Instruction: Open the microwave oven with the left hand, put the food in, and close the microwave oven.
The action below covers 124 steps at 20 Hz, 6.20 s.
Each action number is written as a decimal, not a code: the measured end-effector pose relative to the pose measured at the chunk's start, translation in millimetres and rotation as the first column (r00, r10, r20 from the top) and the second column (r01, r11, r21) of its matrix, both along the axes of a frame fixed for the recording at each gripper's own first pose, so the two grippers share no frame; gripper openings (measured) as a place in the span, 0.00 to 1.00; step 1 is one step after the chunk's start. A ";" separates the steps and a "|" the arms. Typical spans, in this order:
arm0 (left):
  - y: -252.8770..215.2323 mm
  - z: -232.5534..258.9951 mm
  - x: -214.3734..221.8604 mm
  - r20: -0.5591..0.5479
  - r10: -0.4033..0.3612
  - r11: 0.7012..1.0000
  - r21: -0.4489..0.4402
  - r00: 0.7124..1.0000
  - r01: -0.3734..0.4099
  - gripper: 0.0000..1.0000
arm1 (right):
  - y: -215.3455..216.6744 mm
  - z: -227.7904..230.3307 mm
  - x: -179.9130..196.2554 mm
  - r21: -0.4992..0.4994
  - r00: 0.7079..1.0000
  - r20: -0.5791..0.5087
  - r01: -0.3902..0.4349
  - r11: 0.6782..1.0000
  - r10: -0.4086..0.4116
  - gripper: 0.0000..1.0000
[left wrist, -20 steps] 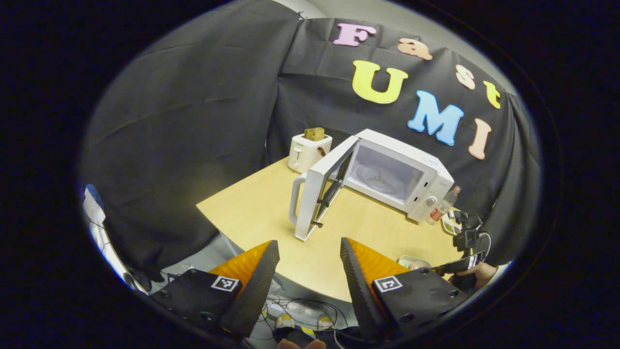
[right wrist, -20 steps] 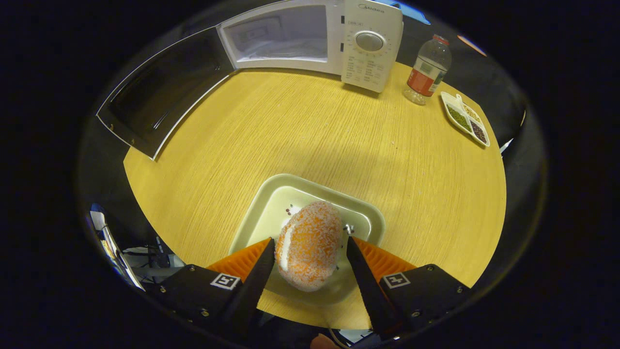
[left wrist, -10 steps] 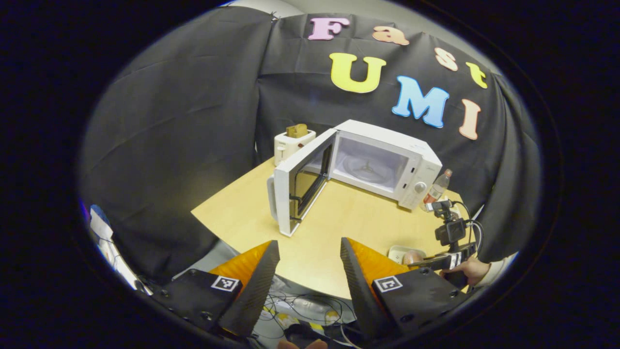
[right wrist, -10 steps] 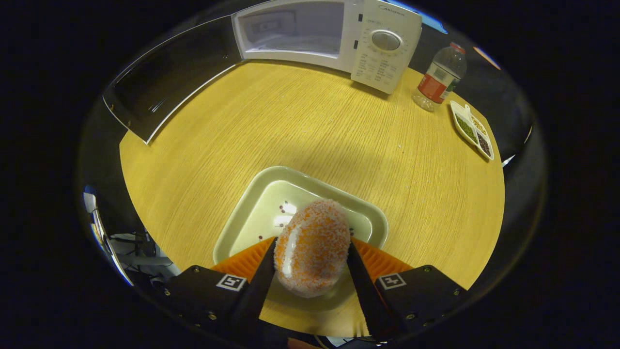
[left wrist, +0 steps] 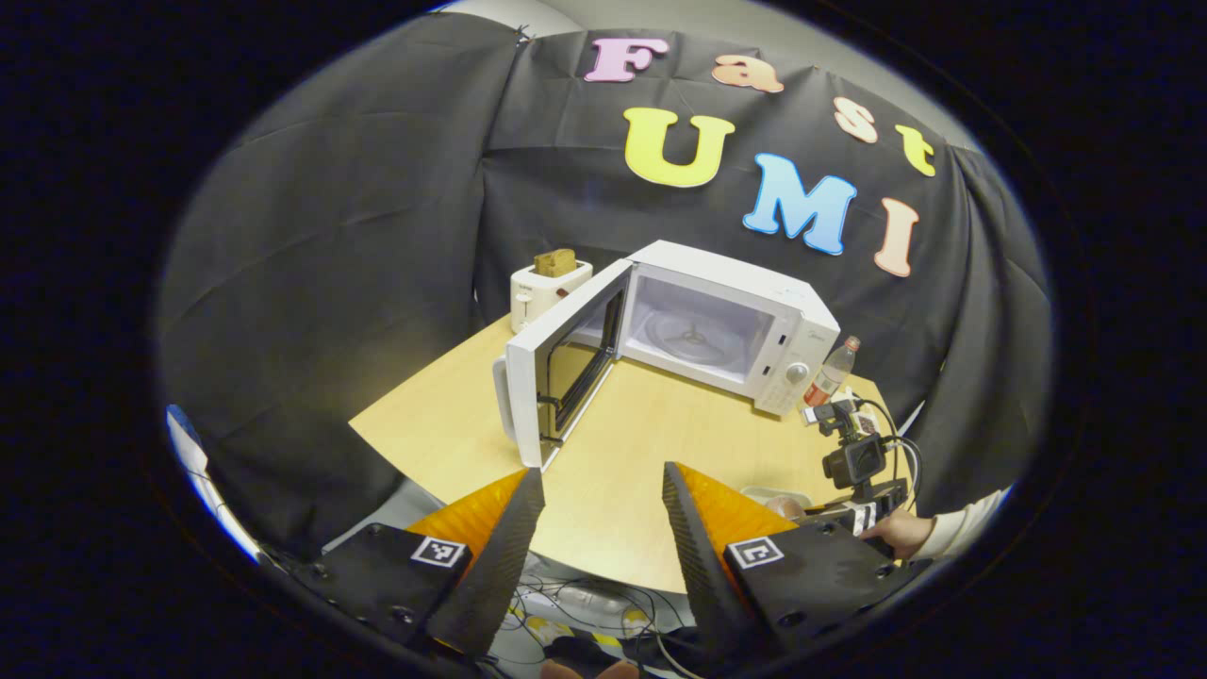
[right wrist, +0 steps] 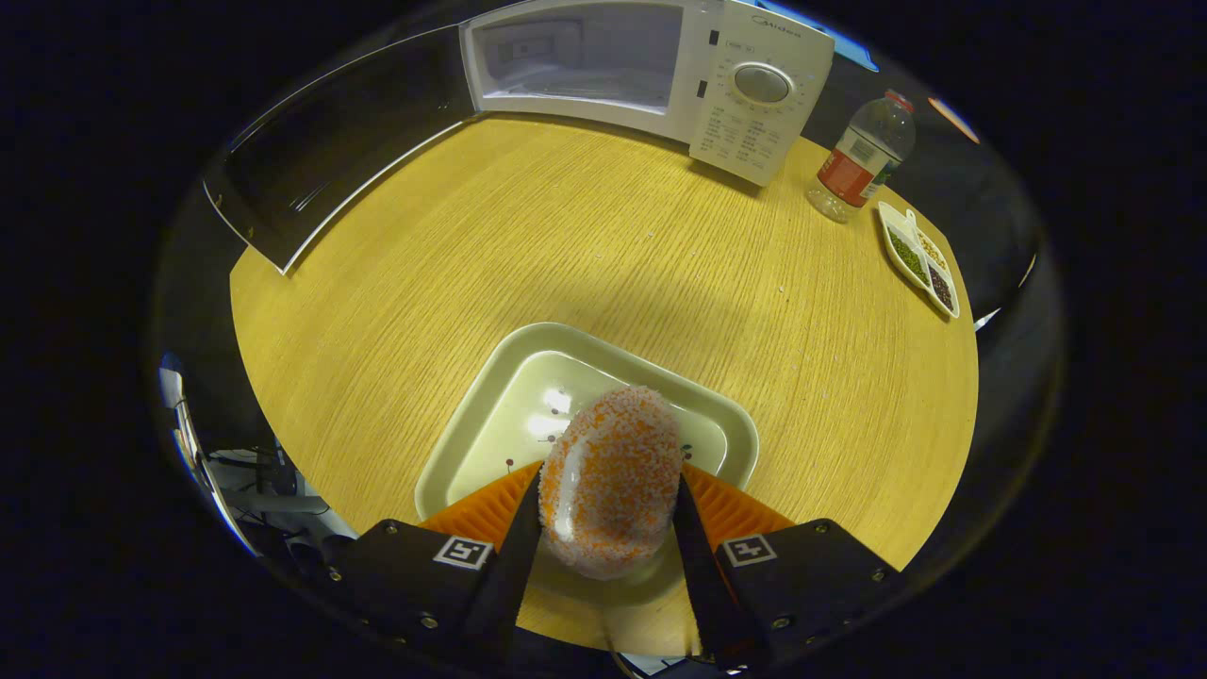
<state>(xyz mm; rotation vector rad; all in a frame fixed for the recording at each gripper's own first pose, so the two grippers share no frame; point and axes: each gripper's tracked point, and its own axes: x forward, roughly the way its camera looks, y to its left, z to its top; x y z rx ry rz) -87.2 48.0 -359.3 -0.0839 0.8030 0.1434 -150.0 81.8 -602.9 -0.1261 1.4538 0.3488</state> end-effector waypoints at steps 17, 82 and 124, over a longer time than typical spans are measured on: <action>120.0 36.4 -8.0 0.195 -0.070 0.985 -0.142 0.978 0.099 0.86 | 7.5 46.0 -8.0 -0.012 0.915 0.004 0.403 0.915 -0.403 0.67; 104.5 20.1 -25.6 -0.057 0.249 0.969 0.024 0.967 -0.248 0.86 | 164.4 42.9 401.8 0.586 0.532 0.453 0.427 0.689 -0.715 0.84; 202.7 -67.9 112.3 -0.029 0.054 0.998 -0.043 0.998 -0.055 0.86 | -24.2 276.3 37.9 0.367 0.707 0.619 0.126 0.922 -0.343 0.84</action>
